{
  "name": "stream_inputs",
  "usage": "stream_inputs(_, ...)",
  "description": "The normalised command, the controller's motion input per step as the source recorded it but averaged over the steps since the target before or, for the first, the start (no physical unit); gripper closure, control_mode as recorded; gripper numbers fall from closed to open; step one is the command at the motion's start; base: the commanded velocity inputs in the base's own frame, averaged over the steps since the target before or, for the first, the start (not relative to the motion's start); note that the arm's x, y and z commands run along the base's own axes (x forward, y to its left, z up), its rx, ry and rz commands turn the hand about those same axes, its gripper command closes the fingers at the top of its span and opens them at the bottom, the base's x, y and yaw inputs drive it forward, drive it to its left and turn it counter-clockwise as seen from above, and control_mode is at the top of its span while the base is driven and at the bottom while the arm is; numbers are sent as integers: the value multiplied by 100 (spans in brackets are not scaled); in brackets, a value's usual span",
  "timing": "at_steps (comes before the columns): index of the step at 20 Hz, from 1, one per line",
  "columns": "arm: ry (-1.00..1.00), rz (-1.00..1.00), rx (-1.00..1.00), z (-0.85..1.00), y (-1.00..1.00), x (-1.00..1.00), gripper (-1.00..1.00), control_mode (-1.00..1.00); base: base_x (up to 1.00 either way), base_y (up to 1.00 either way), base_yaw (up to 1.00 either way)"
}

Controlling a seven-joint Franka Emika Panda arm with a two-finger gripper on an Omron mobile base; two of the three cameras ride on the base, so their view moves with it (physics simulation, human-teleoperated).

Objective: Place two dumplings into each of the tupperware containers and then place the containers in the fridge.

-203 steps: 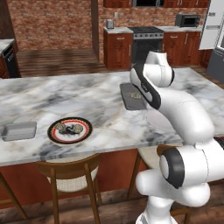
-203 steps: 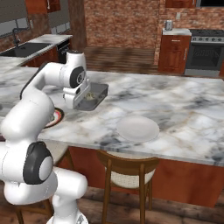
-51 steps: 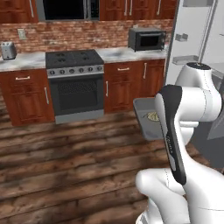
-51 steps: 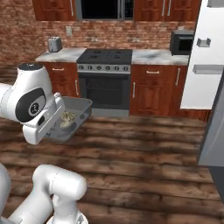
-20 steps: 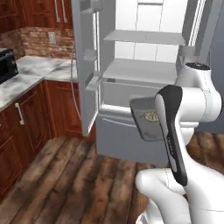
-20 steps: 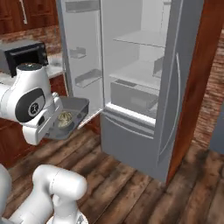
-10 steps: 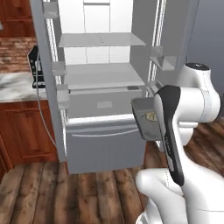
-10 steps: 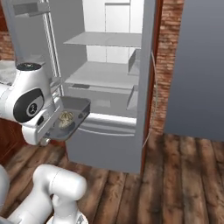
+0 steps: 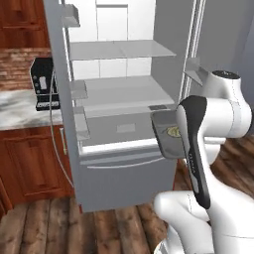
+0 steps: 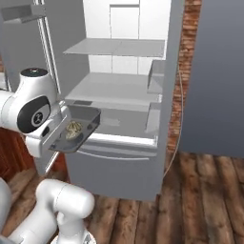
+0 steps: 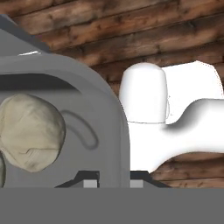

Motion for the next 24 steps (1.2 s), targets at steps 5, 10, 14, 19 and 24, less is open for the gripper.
stream_inputs(5,0,0,0,0,0,0,100,100,54,30,-33)
stream_inputs(10,0,0,0,0,0,0,100,100,78,2,-9)
stream_inputs(14,0,0,0,0,0,0,100,100,88,0,5)
stream_inputs(19,0,0,0,0,0,0,100,100,71,0,6)
stream_inputs(24,0,0,0,0,0,0,100,100,43,0,4)
